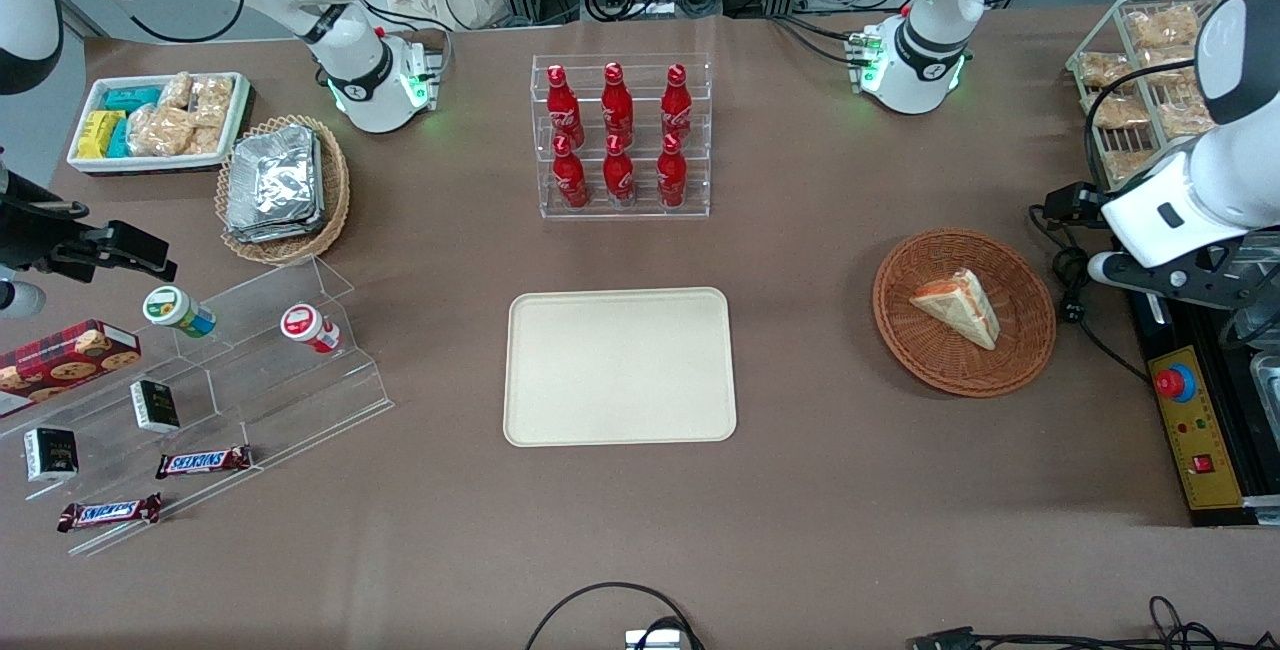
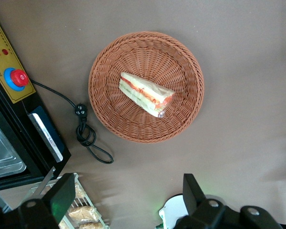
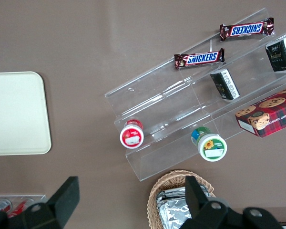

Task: Place sandwich from basket to tray
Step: 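Move the left gripper over the wrapped sandwich in the wicker basket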

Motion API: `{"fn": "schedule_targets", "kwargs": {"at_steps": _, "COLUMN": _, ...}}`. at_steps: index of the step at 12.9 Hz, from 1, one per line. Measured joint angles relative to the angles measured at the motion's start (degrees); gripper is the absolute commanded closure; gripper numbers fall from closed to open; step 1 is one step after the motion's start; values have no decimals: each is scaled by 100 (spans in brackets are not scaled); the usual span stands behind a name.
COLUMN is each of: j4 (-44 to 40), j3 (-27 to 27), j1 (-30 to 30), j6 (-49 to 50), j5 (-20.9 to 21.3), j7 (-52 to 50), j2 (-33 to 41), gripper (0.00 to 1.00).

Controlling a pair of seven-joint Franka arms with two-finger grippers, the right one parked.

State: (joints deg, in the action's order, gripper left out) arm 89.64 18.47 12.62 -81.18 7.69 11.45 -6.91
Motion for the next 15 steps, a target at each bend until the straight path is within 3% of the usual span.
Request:
{"fn": "schedule_targets", "kwargs": {"at_steps": 6, "j4": -439, "j3": -6, "j1": -14, "j6": 161, "j5": 110, "j7": -177, "j2": -373, "gripper": 0}}
{"fn": "schedule_targets", "kwargs": {"at_steps": 10, "j4": -325, "j3": -33, "j1": 43, "j6": 64, "j5": 106, "j7": -1521, "j2": -523, "gripper": 0}}
{"fn": "schedule_targets", "kwargs": {"at_steps": 12, "j4": 235, "j3": -99, "j1": 112, "j6": -695, "j5": -121, "j7": -2101, "j2": -359, "gripper": 0}}
{"fn": "schedule_targets", "kwargs": {"at_steps": 15, "j4": 1874, "j3": -135, "j1": 288, "j6": -2444, "j5": -245, "j7": -3180, "j2": 176, "gripper": 0}}
